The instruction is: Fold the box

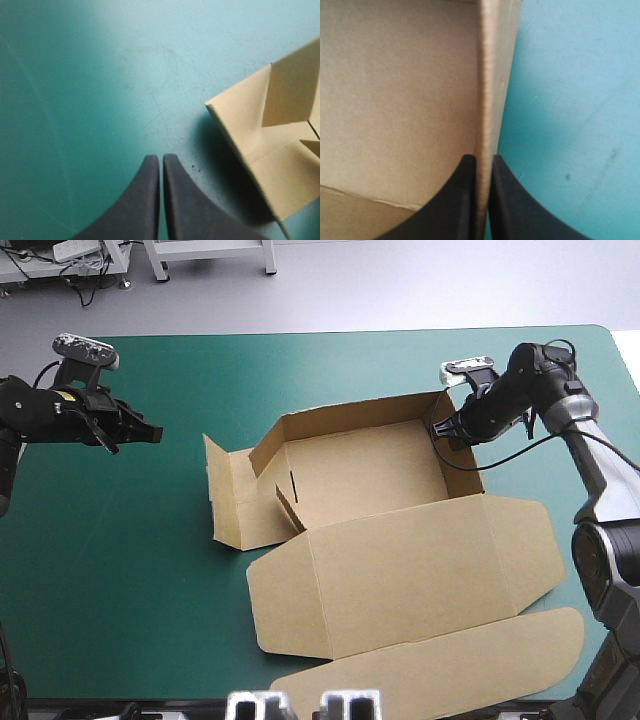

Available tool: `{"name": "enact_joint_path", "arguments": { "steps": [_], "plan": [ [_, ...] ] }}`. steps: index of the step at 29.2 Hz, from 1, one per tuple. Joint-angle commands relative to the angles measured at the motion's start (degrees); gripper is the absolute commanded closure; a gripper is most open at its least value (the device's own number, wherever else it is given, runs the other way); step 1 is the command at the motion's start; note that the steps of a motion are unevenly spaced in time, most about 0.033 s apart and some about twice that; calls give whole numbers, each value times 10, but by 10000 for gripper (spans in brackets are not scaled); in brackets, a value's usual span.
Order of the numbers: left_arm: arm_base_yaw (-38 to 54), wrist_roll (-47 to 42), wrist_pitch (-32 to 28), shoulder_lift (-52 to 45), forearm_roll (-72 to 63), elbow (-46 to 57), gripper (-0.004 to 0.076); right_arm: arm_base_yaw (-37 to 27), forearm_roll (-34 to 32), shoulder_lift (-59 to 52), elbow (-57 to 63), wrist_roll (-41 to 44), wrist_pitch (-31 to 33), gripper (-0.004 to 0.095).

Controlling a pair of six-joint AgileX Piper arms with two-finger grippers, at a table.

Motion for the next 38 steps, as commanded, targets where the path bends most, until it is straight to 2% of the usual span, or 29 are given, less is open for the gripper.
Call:
{"name": "enact_joint_path", "arguments": {
  "steps": [1,7,9,12,16,21,26,29,36,38],
  "plan": [
    [-1,-10,-22,-20,-20,-20,712,1,-23,-13,-8,-15,52,703],
    [-1,-15,-19,-20,-20,-19,712,1,-21,-37,-43,20,52,285],
    [-1,-15,-19,-20,-20,-19,712,1,-20,-54,-53,21,52,232],
    [-1,-15,-19,-20,-20,-19,712,1,-18,-88,-57,31,52,225],
    [-1,-15,-19,-20,-20,-19,712,1,-23,-128,-50,96,52,225],
    [-1,-15,-19,-20,-20,-19,712,1,-25,-148,-6,106,52,225],
    [-1,-15,-19,-20,-20,-19,712,1,-28,-144,76,111,52,225],
    [-1,-15,-19,-20,-21,-19,712,1,-28,-135,112,114,30,225],
    [-1,-15,-19,-20,-22,-19,712,1,-23,-88,115,123,-10,241],
    [-1,-15,-18,-20,-23,-19,712,1,-18,-60,115,122,-2,294]
  ]
}}
